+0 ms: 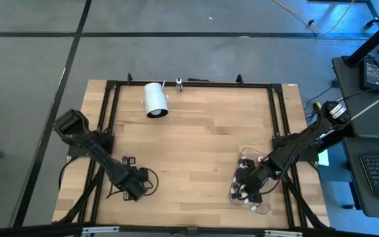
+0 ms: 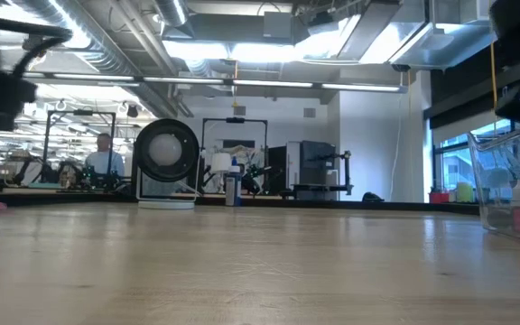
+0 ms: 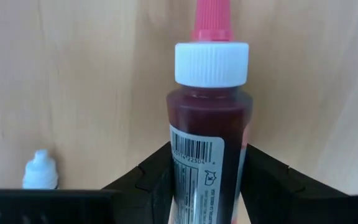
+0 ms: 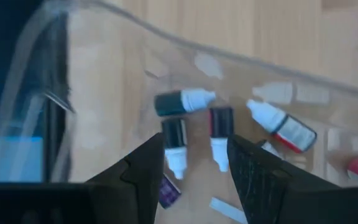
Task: Pick & Place food coloring
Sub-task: Put the large pink food coloring bottle into the transparent bin
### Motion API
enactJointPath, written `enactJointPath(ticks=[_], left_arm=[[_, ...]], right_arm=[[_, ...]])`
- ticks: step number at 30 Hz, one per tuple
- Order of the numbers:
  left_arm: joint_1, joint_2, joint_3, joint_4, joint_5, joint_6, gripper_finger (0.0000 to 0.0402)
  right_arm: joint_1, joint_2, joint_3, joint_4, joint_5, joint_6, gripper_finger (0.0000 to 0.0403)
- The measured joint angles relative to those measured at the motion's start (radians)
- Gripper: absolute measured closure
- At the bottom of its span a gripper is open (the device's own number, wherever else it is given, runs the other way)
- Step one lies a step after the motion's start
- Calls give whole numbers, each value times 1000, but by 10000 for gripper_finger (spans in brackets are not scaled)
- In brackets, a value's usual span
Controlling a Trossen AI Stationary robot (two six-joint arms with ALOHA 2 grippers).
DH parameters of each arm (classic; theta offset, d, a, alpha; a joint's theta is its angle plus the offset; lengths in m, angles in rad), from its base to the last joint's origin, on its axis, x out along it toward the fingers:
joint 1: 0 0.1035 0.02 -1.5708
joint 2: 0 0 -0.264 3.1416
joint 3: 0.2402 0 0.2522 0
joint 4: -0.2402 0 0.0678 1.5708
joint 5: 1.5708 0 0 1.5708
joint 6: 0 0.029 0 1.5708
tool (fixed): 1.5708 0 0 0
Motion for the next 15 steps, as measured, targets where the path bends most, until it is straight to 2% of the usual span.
enactJointPath(ticks=[4, 9, 15], left_arm=[[44, 0, 1, 74, -20, -79, 253], [104, -6, 16, 202, -87, -108, 254], [187, -8, 46, 561, -129, 79, 256]], right_arm=[[0, 0, 51, 0, 1, -56, 226], [0, 0, 117, 21, 58, -239, 226], [0, 0, 126, 188, 127, -455, 226]])
